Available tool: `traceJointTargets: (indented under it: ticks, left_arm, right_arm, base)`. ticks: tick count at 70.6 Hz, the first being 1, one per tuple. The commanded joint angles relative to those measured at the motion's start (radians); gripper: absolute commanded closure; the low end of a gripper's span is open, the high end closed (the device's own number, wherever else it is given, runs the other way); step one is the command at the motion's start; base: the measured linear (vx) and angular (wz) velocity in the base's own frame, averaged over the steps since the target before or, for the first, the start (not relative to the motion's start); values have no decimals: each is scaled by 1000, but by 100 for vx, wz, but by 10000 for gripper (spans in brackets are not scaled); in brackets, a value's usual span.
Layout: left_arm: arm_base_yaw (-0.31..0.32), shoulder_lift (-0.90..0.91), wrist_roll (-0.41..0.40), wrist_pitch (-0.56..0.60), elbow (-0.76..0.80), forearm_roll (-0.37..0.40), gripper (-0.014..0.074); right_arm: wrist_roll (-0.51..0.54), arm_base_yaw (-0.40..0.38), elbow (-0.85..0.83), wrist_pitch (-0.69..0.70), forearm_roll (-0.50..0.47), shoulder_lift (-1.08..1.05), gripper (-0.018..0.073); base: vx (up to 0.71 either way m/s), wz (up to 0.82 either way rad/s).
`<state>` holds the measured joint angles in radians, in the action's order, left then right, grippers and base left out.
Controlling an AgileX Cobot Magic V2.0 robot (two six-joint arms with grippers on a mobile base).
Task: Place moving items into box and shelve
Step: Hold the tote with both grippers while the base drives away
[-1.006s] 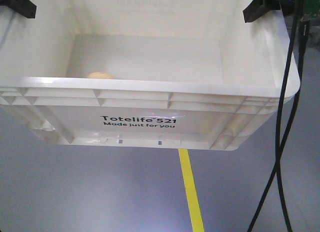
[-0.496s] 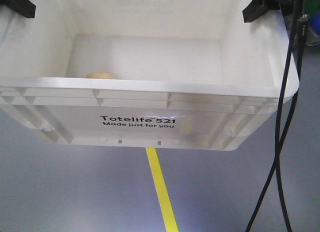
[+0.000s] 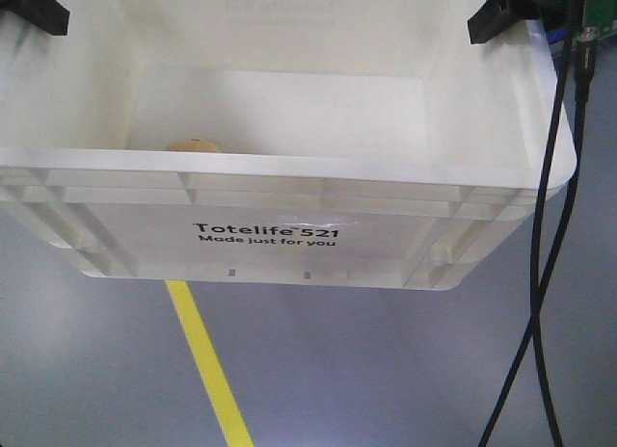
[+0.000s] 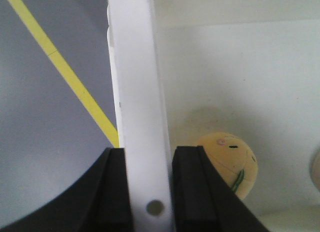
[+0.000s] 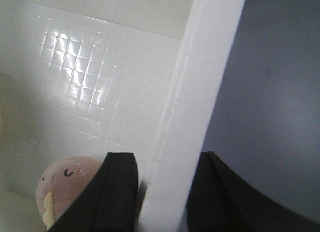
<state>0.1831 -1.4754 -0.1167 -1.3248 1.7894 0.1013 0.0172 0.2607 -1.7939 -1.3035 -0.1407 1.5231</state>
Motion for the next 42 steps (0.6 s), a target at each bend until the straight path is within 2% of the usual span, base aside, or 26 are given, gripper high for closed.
traceJointTargets:
  ticks: [1, 42]
  left_arm:
    - [4, 49, 1, 80, 44, 16, 613]
    - [4, 49, 1, 80, 44, 16, 613]
  right_arm:
    - [35, 2, -46, 20, -31, -54, 571]
    - [35, 2, -46, 20, -31, -54, 571]
  base:
    - [46, -56]
    - [46, -46]
